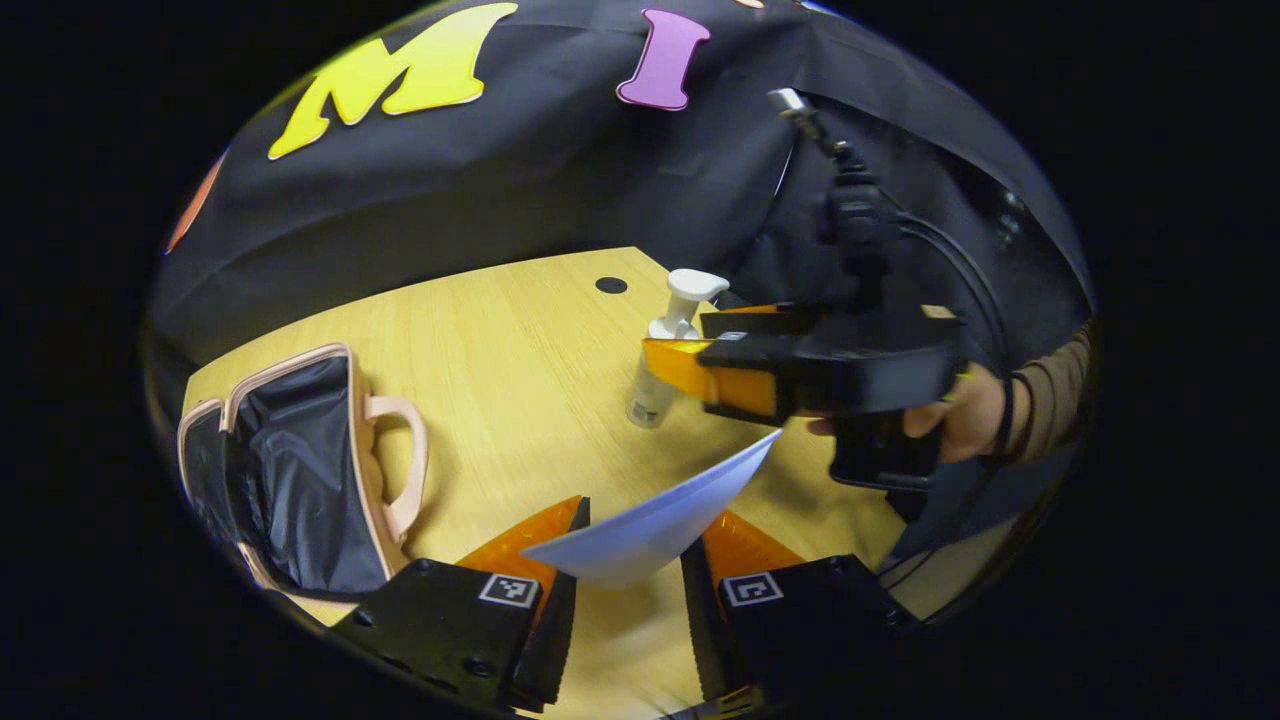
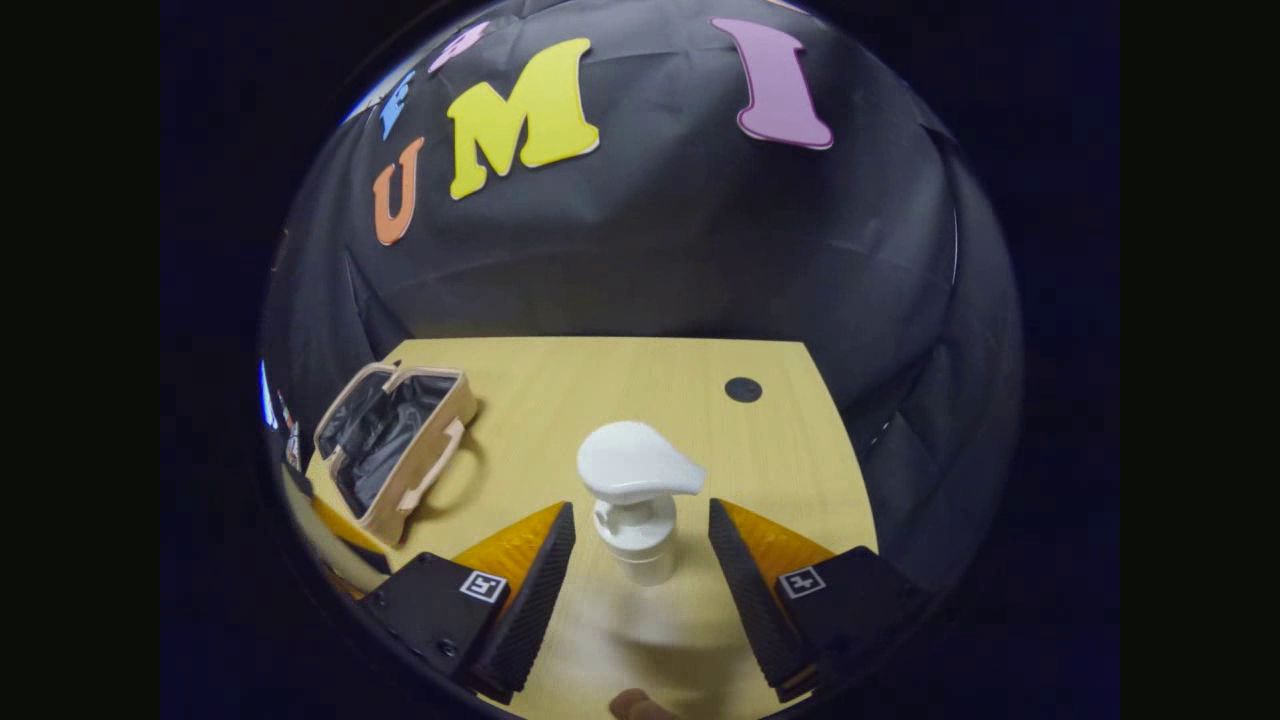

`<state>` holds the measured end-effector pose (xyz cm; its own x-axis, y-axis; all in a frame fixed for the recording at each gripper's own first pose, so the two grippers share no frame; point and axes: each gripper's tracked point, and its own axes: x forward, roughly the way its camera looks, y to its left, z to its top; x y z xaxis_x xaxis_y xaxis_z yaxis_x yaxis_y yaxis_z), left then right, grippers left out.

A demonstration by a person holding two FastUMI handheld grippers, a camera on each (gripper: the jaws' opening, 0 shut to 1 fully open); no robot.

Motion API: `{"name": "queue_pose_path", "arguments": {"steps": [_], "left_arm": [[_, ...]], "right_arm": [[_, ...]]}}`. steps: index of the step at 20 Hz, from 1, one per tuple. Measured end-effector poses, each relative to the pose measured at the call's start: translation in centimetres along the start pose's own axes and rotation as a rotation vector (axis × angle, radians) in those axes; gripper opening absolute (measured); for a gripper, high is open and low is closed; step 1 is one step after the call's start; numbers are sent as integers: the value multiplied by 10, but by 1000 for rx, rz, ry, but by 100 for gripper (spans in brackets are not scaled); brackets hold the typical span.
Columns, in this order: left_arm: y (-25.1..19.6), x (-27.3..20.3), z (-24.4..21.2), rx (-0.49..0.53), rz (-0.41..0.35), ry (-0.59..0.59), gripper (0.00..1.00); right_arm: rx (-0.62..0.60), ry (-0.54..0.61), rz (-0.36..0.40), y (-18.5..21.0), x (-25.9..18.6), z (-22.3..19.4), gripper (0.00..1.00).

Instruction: First open the suitcase, pack the skin care products into it, and then close the suitcase.

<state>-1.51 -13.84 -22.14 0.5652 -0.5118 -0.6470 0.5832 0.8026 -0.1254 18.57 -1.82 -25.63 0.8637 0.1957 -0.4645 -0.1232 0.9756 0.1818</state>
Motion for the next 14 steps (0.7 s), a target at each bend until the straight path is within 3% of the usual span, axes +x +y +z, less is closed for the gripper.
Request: {"name": "queue_pose_path", "arguments": {"steps": [5, 6, 7, 8, 9, 11, 14], "left_arm": [[24, -53, -17, -130, 104, -35, 53], [33, -65, -22, -153, 141, -30, 53], [40, -75, -26, -169, 171, -27, 60], [49, -85, -28, -177, 196, -35, 58], [59, -93, -28, -180, 218, -49, 51], [82, -111, -30, -160, 271, -73, 51], [118, -120, -21, -152, 313, -105, 50]], "right_arm": [[63, 38, -12, 2, 26, -18, 80], [64, 44, -35, -2, 28, -23, 74], [62, 51, -46, -3, 30, -24, 74], [66, 57, -50, -3, 32, -28, 67], [58, 57, -56, 0, 29, -30, 61], [30, 54, -88, -2, 25, -31, 49], [59, 64, -94, 7, 4, -39, 50]]}}
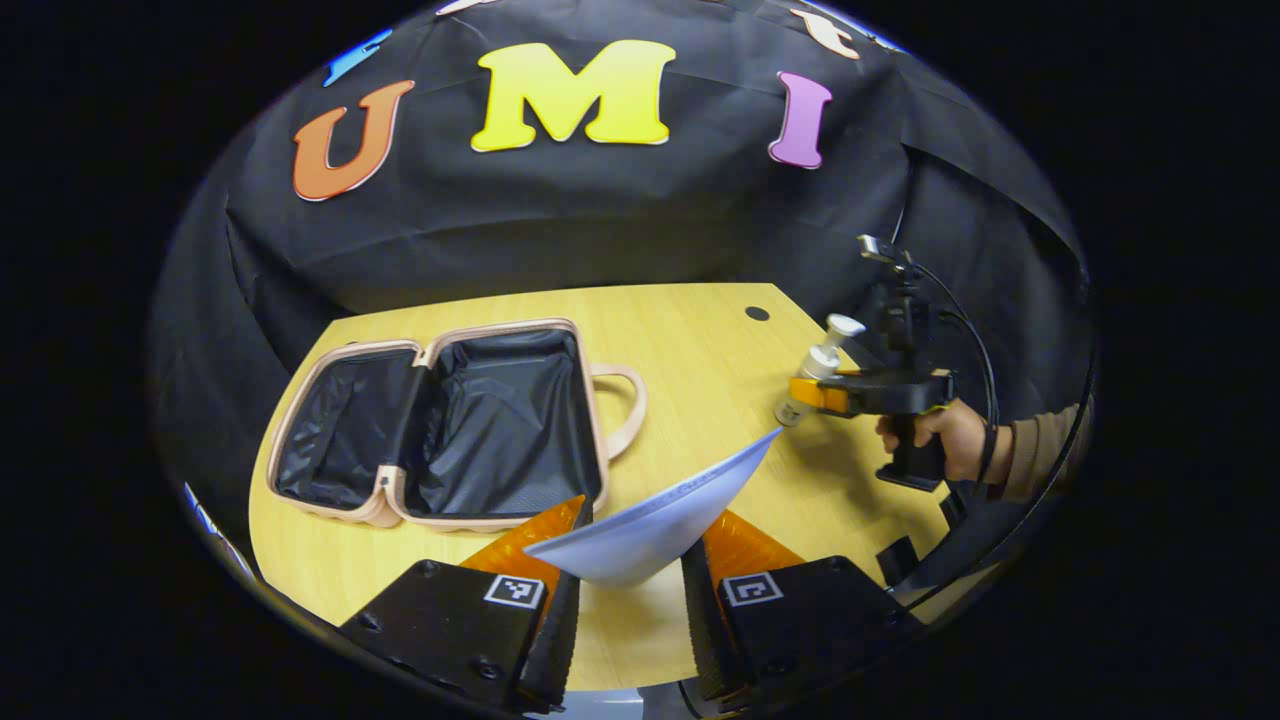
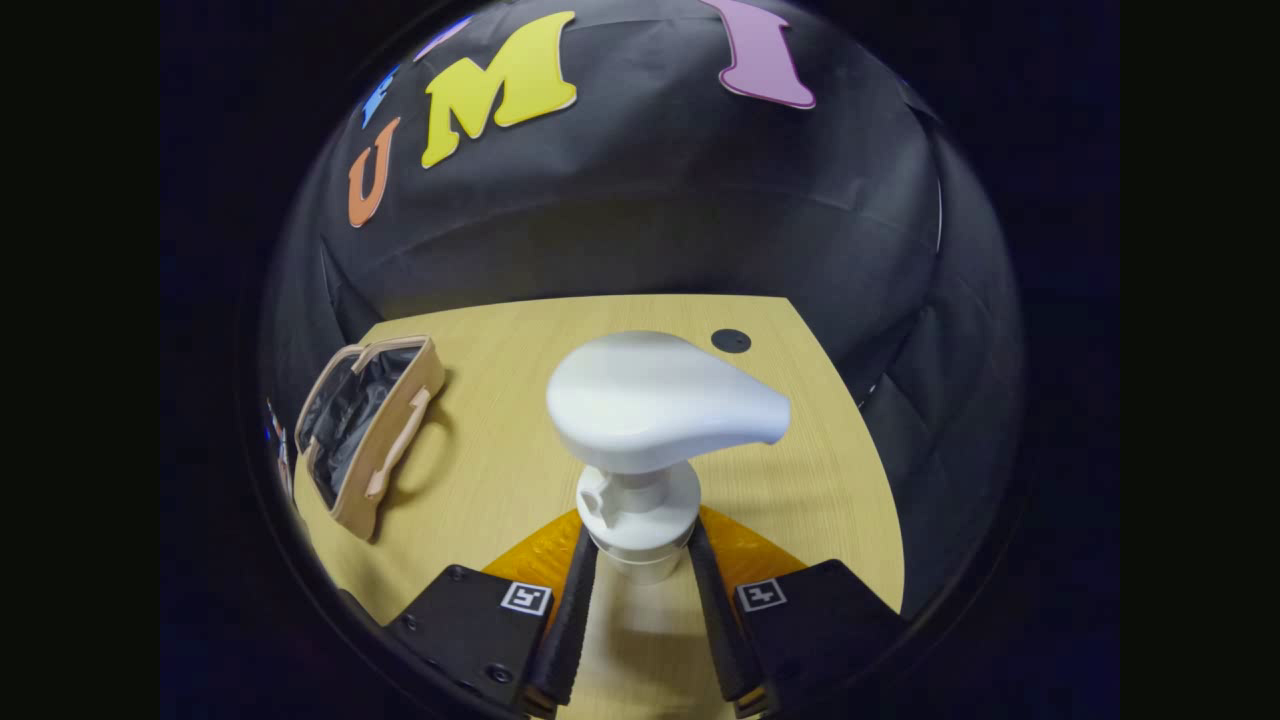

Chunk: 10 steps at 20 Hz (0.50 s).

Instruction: First open the suitcase, pack the skin care products into it, and then close the suitcase.

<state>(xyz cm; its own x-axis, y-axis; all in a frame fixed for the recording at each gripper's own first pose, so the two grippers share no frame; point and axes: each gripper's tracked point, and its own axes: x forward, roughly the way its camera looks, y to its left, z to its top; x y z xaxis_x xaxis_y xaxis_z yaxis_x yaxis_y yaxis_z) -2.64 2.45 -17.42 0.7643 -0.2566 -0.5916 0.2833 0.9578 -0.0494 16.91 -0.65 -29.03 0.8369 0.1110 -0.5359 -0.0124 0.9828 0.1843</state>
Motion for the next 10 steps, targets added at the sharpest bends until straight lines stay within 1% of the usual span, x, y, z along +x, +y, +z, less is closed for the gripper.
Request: {"name": "queue_pose_path", "arguments": {"steps": [2, 4, 5, 7, 10], "left_arm": [[25, 14, 12, -23, 11, -27, 51], [61, 28, 21, -39, 58, -28, 50], [75, 29, 18, -52, 89, -13, 50], [106, 53, 17, -67, 134, 20, 51], [136, 92, 13, -95, 156, 89, 51]], "right_arm": [[-9, -14, -15, 5, -23, -3, 50], [-15, -21, -15, 14, -48, -5, 50], [-19, -24, -11, 19, -62, -6, 50], [-25, -50, 0, 28, -91, 2, 49], [12, -84, 9, 38, -128, 14, 50]]}}
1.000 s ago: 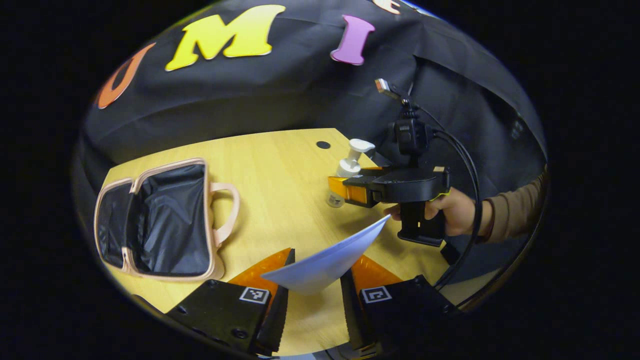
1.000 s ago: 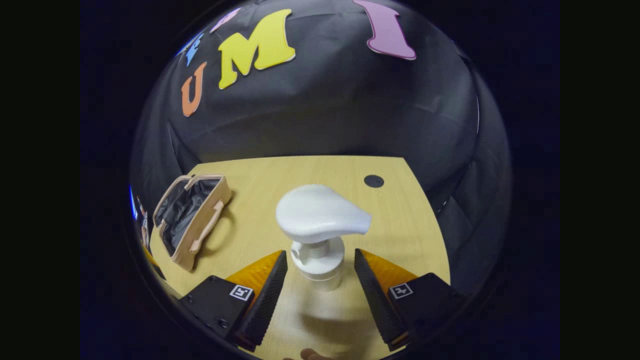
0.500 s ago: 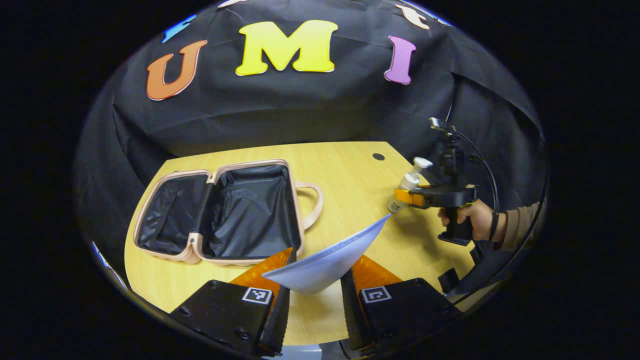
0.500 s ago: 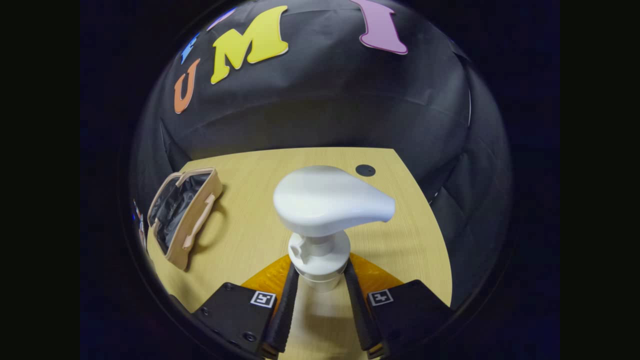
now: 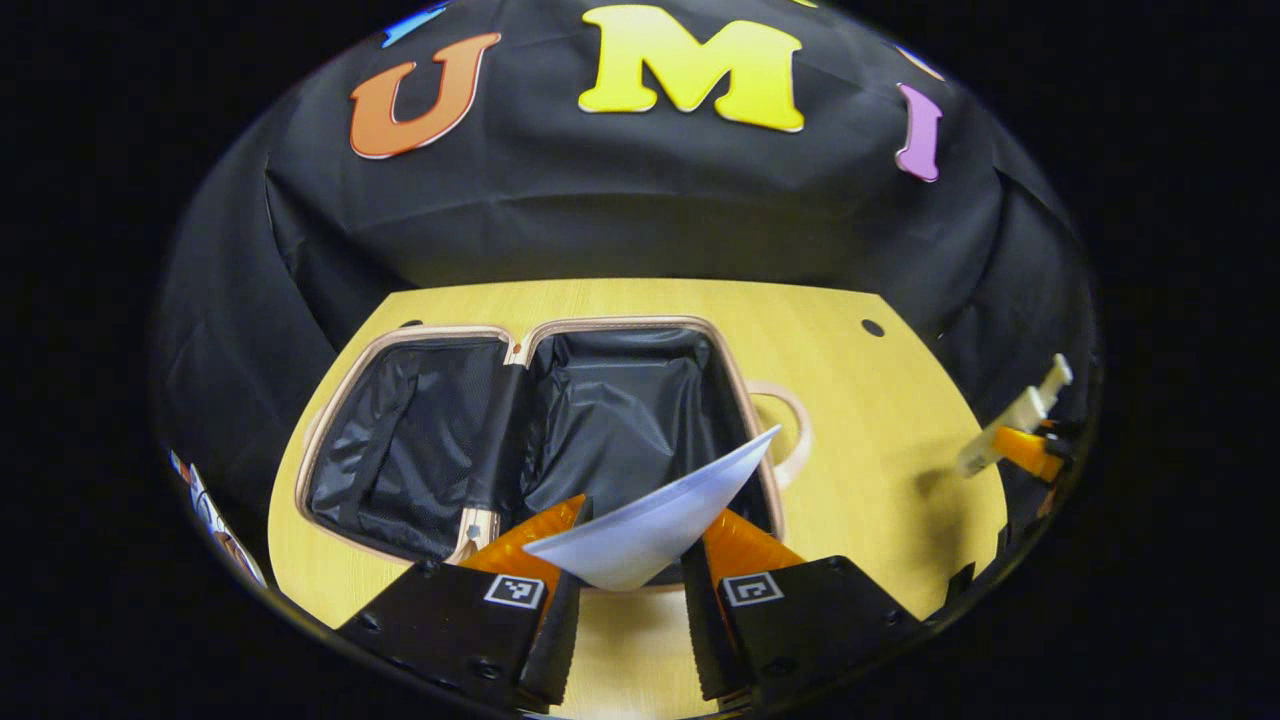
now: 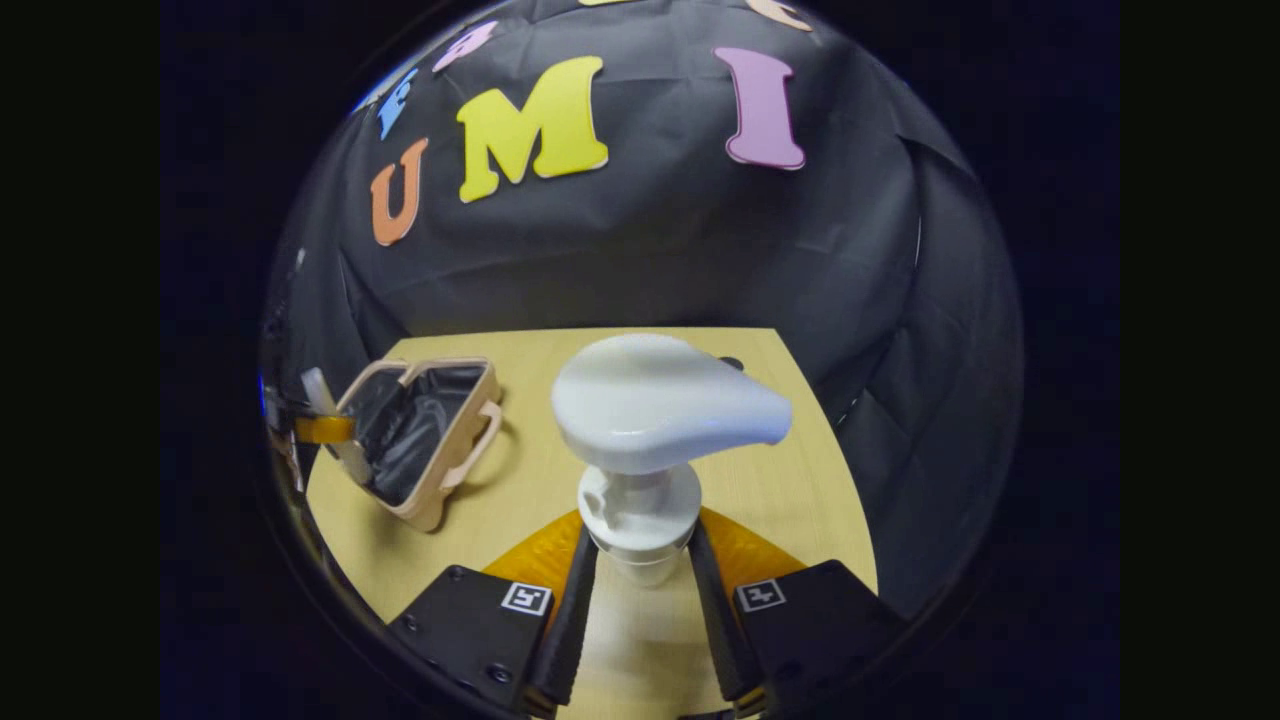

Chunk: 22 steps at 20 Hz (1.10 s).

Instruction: First open the suitcase, pack the skin care products into it, and then close the suitcase.

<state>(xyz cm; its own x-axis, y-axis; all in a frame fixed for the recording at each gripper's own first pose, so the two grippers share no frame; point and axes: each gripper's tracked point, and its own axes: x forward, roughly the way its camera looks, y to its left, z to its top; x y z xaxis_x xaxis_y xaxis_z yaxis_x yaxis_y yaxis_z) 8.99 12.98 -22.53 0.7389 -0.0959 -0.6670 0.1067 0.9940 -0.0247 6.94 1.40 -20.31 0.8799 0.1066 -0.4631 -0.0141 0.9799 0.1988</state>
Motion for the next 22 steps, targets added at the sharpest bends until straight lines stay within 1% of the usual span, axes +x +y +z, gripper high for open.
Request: {"name": "queue_pose_path", "arguments": {"steps": [3, 4, 5, 7, 8, 9, 10, 11, 13, 14, 15, 18, 19, 21, 22], "left_arm": [[15, 35, 0, 11, 23, 41, 51], [16, 45, -7, 18, 16, 74, 51], [15, 51, -16, 15, 13, 115, 51], [13, 58, -34, -1, 8, 201, 51], [13, 58, -29, -5, 14, 179, 51], [12, 61, -28, 3, 6, 187, 51], [13, 61, -32, 11, 7, 221, 55], [12, 63, -28, 18, 7, 223, 50], [13, 68, -25, 20, 19, 246, 51], [14, 72, -22, 10, 29, 251, 50], [16, 79, -20, 6, 35, 250, 50], [24, 94, -17, 12, 57, 251, 50], [28, 98, -19, 6, 73, 255, 55], [34, 107, -26, -40, 102, 251, 55], [33, 110, -32, -60, 95, 262, 48]], "right_arm": [[8, -28, 5, 8, -30, 12, 49], [0, -33, 1, 10, -38, 13, 47], [-7, -38, -3, 12, -45, 14, 50], [-10, -46, -5, 17, -56, 14, 50], [-7, -49, -3, 21, -60, 12, 50], [-2, -52, 0, 23, -64, 10, 49], [5, -52, 4, 27, -67, 7, 49], [10, -48, 2, 29, -69, 3, 49], [0, -37, -5, 33, -73, -5, 50], [-5, -37, -10, 35, -74, -8, 47], [-8, -38, -16, 37, -77, -10, 50], [-14, -34, -27, 41, -84, -16, 50], [-21, -27, -30, 43, -86, -19, 50], [-40, -21, -44, 44, -88, -21, 50], [-43, -15, -46, 46, -89, -23, 50]]}}
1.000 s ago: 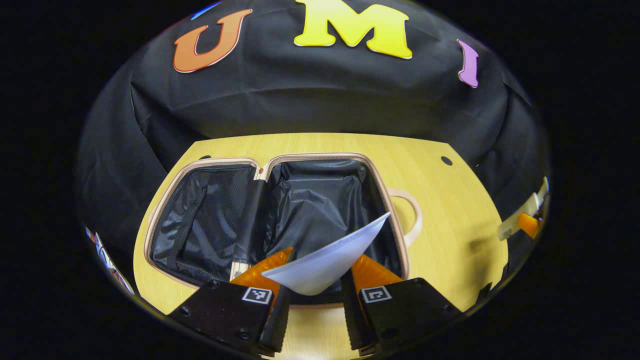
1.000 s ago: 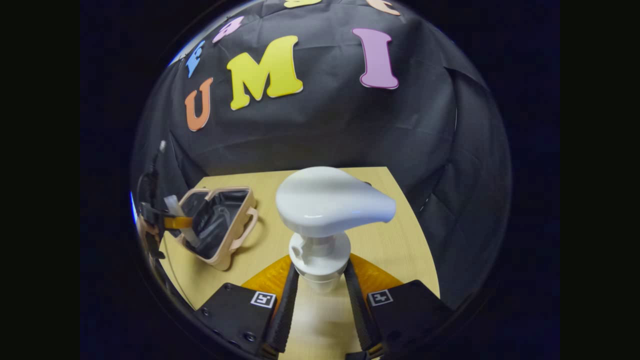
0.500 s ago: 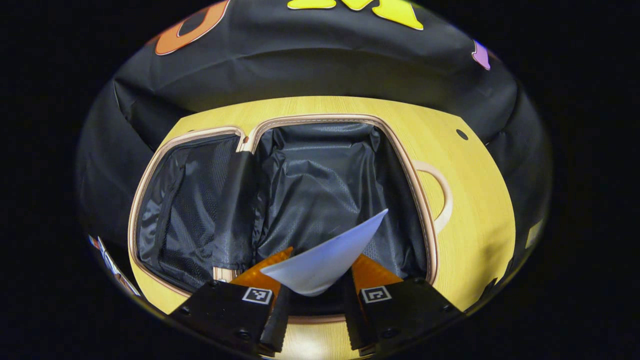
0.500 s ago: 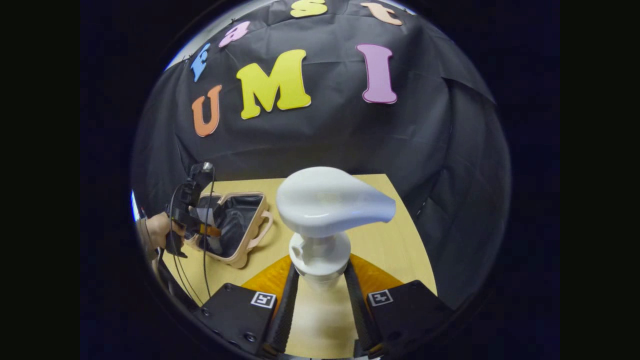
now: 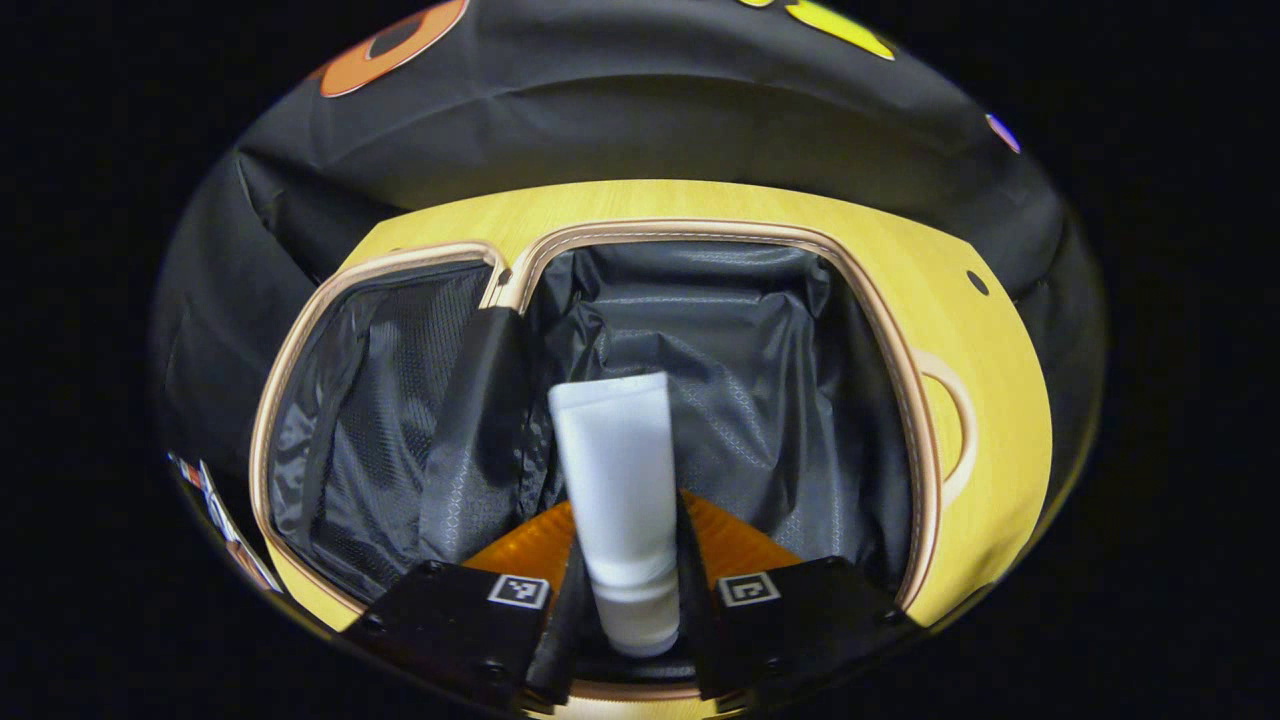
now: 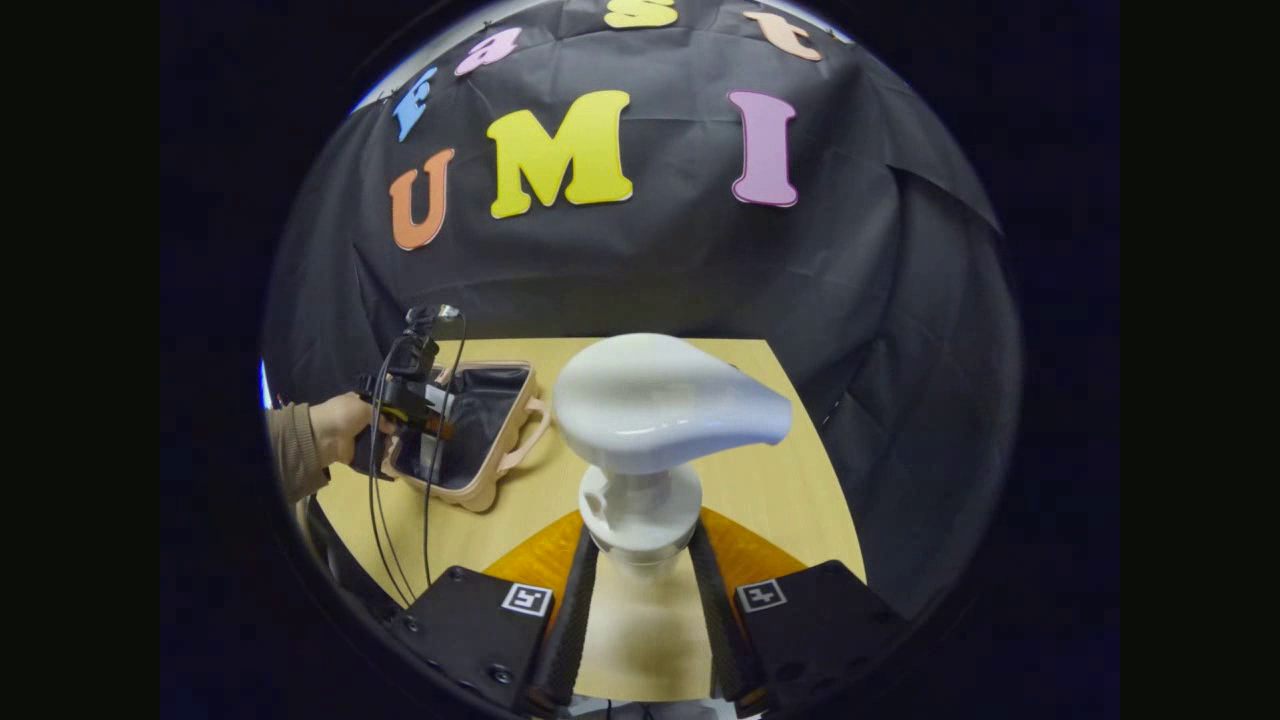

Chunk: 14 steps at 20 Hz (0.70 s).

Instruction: First open the suitcase, pack the skin care products into it, and then close the suitcase.

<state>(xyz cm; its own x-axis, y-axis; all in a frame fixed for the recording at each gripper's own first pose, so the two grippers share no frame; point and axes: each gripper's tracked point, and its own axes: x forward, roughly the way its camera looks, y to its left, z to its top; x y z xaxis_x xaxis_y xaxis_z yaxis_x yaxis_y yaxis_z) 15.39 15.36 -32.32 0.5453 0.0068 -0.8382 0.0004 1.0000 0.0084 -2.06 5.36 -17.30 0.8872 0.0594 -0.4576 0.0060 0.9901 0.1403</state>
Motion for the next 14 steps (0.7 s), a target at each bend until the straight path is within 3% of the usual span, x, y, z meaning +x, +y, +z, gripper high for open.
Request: {"name": "queue_pose_path", "arguments": {"steps": [1, 2, 6, 7, 8, 11, 14], "left_arm": [[3, 5, -5, -19, 3, 17, 48], [2, 5, -5, -27, 4, 6, 36], [1, 8, -2, -3, 0, -18, 34], [1, 7, -2, -1, -2, -22, 40], [0, 7, -2, 9, -15, -23, 33], [-4, 6, -2, 33, -57, -43, 35], [0, -2, 0, 21, -53, -59, 35]], "right_arm": [[3, 8, 2, 2, -1, -1, 50], [8, 14, 6, 6, 0, -3, 49], [-13, 35, 21, 21, 5, -7, 50], [-17, 38, 30, 27, 7, -6, 50], [-24, 39, 46, 36, 10, -2, 50], [-53, 31, 102, 68, 21, 17, 50], [-77, 27, 182, 113, 42, 45, 50]]}}
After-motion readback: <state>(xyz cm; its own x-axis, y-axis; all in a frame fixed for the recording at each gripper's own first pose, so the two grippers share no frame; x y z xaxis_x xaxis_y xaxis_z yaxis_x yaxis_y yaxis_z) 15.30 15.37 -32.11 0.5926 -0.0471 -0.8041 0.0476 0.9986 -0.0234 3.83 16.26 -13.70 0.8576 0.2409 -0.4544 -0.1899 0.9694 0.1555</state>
